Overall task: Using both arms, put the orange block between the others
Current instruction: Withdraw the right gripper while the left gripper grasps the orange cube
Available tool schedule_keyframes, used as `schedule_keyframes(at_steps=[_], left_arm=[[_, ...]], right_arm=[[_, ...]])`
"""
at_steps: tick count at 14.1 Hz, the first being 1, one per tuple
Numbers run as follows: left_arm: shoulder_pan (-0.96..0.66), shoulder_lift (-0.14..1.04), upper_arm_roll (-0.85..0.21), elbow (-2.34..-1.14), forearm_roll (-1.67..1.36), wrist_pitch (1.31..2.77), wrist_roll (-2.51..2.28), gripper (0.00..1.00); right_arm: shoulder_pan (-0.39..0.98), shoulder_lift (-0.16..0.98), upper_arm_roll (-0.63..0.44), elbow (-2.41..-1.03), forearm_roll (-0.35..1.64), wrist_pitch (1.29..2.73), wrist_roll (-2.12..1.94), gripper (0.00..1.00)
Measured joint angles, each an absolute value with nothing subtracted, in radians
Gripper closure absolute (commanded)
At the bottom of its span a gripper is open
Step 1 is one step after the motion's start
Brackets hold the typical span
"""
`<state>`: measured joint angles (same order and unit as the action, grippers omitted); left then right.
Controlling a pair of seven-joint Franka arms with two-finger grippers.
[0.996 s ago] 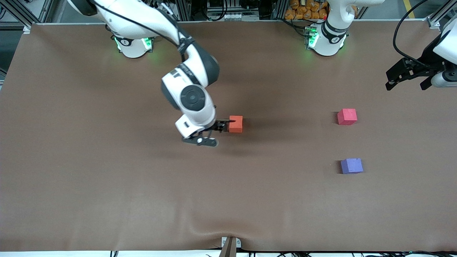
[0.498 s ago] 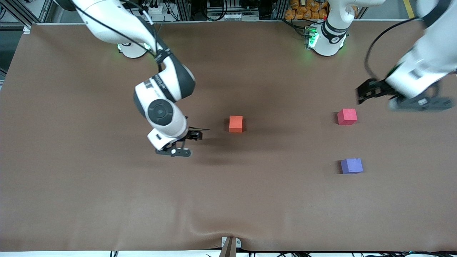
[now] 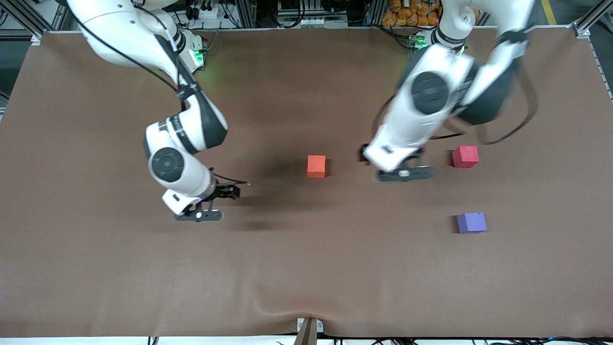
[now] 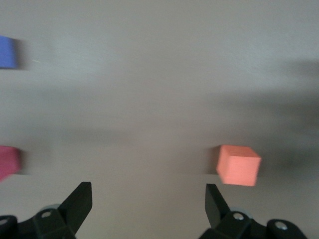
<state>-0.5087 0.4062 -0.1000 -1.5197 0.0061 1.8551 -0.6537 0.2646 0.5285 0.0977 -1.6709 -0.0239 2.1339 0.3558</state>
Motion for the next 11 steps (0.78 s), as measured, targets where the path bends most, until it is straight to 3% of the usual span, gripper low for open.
schedule_keyframes(at_steps=[5, 11], left_arm=[[-0.629, 0.595, -0.1, -1.461, 0.006, 2.036, -0.747, 0.0], [-0.697, 0.713, -0.101, -1.449, 0.006, 2.109, -0.743, 0.0]], right_arm=[[0.181, 0.531, 0.097, -1.811, -0.025, 2.326, 0.3, 0.0], [0.096, 0.52, 0.097, -1.833, -0.025, 2.349, 0.15, 0.0]])
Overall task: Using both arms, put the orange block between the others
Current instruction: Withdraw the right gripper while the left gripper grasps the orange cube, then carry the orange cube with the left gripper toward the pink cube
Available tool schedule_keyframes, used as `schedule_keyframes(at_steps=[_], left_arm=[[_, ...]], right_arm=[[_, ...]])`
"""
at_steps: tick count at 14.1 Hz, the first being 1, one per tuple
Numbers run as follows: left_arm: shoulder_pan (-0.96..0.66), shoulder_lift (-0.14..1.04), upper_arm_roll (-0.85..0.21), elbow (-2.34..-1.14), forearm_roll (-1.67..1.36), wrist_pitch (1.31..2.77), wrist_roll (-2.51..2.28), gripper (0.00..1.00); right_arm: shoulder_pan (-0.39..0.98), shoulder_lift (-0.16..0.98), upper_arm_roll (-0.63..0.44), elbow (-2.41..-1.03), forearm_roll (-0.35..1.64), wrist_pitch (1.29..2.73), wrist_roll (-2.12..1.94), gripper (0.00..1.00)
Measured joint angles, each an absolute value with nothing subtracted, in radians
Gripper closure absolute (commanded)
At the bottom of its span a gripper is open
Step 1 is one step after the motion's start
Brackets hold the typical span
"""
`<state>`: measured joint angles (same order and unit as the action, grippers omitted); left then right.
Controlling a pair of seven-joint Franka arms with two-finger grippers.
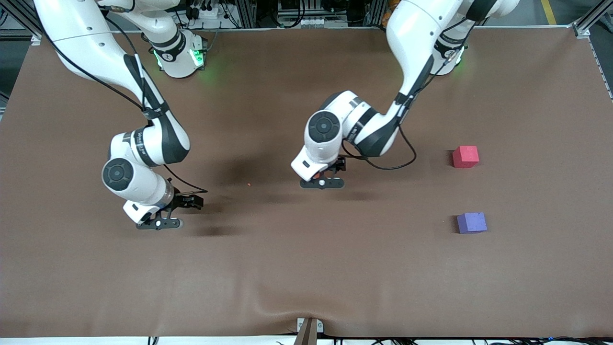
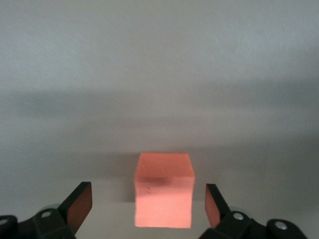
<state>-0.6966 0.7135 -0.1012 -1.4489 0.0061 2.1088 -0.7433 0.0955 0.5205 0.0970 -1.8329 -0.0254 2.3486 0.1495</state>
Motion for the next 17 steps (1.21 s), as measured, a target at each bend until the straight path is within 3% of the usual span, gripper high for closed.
schedule_keyframes(at_steps=[9, 15, 16, 17], left_arm=[[-0.75, 0.759, -0.099, -1.456, 0.006, 2.122, -0.743, 0.0], [-0.75, 0.764, -0.098, -1.486, 0.007, 2.122, -0.739, 0.0], [-0.75, 0.764, -0.097, -1.492, 0.007, 2.122, -0.739, 0.19], [-0.75, 0.766, -0.097, -1.497, 0.007, 2.122, -0.739, 0.48]], right_arm=[[0.021, 0.37, 0.099, -1.888, -0.058, 2.328, -0.034, 0.0], [0.02, 0.198, 0.1, -1.929, -0.206, 2.153, -0.035, 0.0], [0.018, 0.175, 0.099, -1.927, -0.217, 2.117, -0.036, 0.0], [0.015, 0.15, 0.099, -1.918, -0.222, 2.066, -0.043, 0.0]])
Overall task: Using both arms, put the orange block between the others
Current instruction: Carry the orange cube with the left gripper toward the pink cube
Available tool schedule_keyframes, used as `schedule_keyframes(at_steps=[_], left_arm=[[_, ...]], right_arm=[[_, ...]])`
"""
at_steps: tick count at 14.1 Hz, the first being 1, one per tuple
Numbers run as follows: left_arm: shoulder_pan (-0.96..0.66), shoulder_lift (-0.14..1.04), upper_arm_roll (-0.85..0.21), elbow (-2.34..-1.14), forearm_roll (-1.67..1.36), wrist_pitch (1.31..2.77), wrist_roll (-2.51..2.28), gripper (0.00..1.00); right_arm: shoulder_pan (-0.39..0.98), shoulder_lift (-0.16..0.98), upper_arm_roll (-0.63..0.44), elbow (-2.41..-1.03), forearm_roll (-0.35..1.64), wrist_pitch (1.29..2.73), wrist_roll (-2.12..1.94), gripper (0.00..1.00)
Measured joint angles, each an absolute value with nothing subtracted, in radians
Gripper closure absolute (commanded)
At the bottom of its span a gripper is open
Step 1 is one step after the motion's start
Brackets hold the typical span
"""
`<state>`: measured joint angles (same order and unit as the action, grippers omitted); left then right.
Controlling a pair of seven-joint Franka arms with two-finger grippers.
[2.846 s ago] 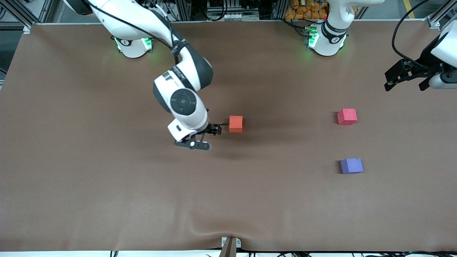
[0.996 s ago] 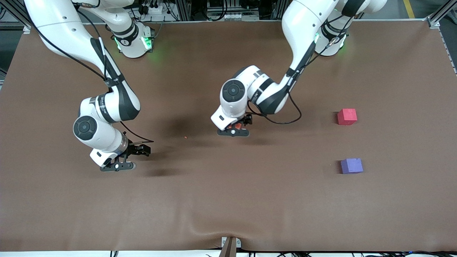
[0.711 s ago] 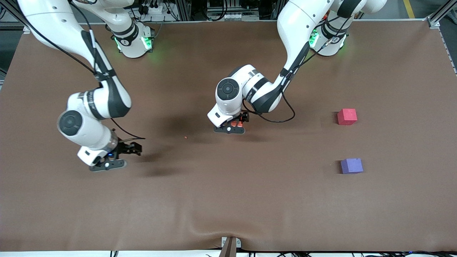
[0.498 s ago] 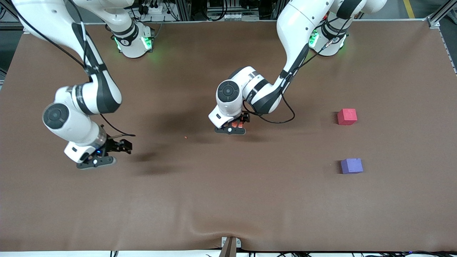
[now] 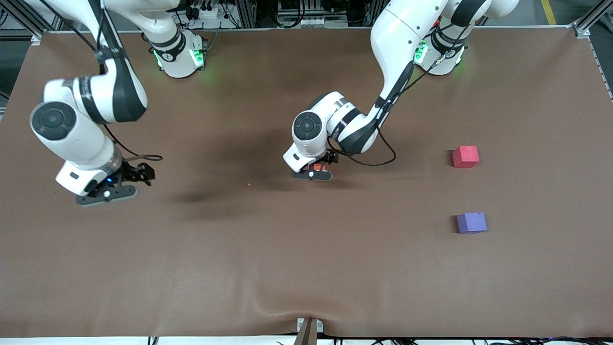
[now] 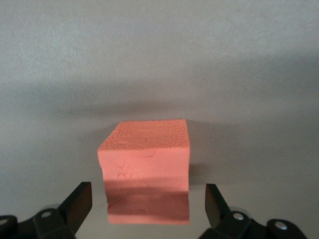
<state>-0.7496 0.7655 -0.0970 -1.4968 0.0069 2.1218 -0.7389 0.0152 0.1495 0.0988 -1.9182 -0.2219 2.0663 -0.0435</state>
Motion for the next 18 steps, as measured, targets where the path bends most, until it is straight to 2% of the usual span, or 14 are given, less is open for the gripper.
schedule_keyframes(at_steps=[1, 2, 6, 9, 14, 18], left_arm=[[-0.749, 0.767, -0.097, -1.499, 0.007, 2.122, -0.739, 0.8], [-0.749, 0.768, -0.097, -1.499, 0.007, 2.122, -0.743, 1.0], [-0.74, 0.761, -0.09, -1.484, 0.006, 2.127, -0.764, 1.0], [-0.675, 0.698, -0.082, -1.465, 0.006, 2.112, -0.765, 1.0], [-0.462, 0.483, -0.078, -1.487, 0.008, 1.953, -0.691, 1.0], [-0.249, 0.399, -0.075, -1.617, 0.01, 1.913, -0.416, 1.0]], right_arm=[[0.011, 0.124, 0.098, -1.899, -0.223, 2.006, -0.053, 0.0], [0.005, 0.103, 0.098, -1.869, -0.223, 1.944, -0.059, 0.0], [-0.026, 0.078, 0.097, -1.69, -0.153, 1.725, -0.068, 0.0], [-0.042, 0.078, 0.097, -1.586, -0.08, 1.609, -0.068, 0.0], [-0.086, 0.079, 0.097, -1.48, -0.072, 1.527, -0.039, 0.0], [-0.156, 0.081, 0.096, -1.452, -0.004, 1.52, -0.006, 0.0]])
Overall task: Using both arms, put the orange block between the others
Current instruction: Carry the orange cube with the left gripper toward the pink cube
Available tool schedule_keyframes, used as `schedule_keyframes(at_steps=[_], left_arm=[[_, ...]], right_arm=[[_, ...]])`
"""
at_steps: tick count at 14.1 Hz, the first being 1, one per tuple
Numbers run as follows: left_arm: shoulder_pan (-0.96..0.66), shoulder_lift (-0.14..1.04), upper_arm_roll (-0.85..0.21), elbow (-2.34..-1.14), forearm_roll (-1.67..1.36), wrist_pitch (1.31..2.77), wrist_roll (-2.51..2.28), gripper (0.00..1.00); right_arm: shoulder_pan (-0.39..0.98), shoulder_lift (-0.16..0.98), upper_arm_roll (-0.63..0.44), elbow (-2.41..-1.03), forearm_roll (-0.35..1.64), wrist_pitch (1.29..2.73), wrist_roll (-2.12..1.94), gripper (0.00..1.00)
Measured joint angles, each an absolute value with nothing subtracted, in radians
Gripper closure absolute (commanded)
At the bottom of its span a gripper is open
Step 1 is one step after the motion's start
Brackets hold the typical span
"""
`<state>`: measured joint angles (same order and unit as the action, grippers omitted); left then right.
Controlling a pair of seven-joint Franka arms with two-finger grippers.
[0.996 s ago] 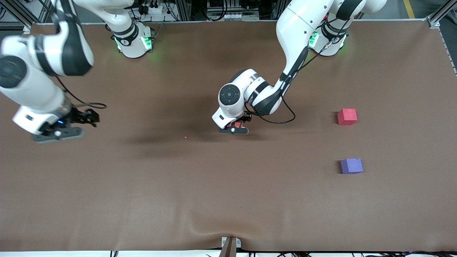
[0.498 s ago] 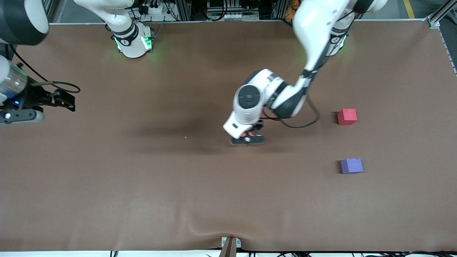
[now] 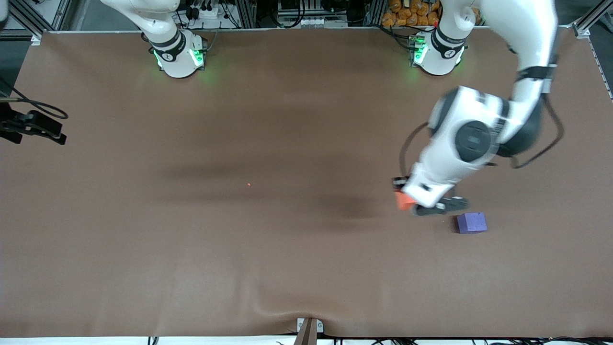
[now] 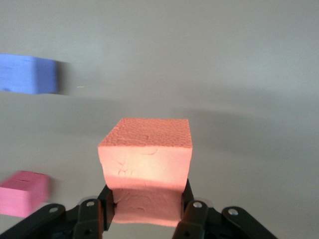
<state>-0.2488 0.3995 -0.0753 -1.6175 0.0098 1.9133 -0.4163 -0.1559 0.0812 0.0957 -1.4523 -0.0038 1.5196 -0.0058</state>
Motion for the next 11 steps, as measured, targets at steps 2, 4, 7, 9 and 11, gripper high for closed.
schedule_keyframes(at_steps=[2, 4, 7, 9, 11], left_arm=[[-0.147, 0.395, -0.074, -1.7, 0.015, 1.925, -0.25, 1.0], [-0.054, 0.395, -0.074, -1.772, 0.016, 1.984, -0.131, 1.0], [0.039, 0.395, -0.076, -1.877, 0.016, 2.122, -0.048, 1.0], [0.065, 0.395, -0.076, -1.932, 0.017, 2.192, -0.038, 1.0], [0.08, 0.395, -0.077, -1.969, 0.017, 2.234, -0.031, 1.0]], right_arm=[[-0.161, 0.082, 0.1, -1.451, 0.01, 1.505, -0.005, 0.0], [-0.152, 0.082, 0.114, -1.451, 0.012, 1.486, -0.001, 0.0], [-0.148, 0.082, 0.117, -1.45, 0.012, 1.476, 0.001, 0.0], [-0.148, 0.082, 0.117, -1.448, 0.012, 1.476, 0.001, 0.0], [-0.148, 0.082, 0.116, -1.446, 0.012, 1.474, 0.001, 0.0]])
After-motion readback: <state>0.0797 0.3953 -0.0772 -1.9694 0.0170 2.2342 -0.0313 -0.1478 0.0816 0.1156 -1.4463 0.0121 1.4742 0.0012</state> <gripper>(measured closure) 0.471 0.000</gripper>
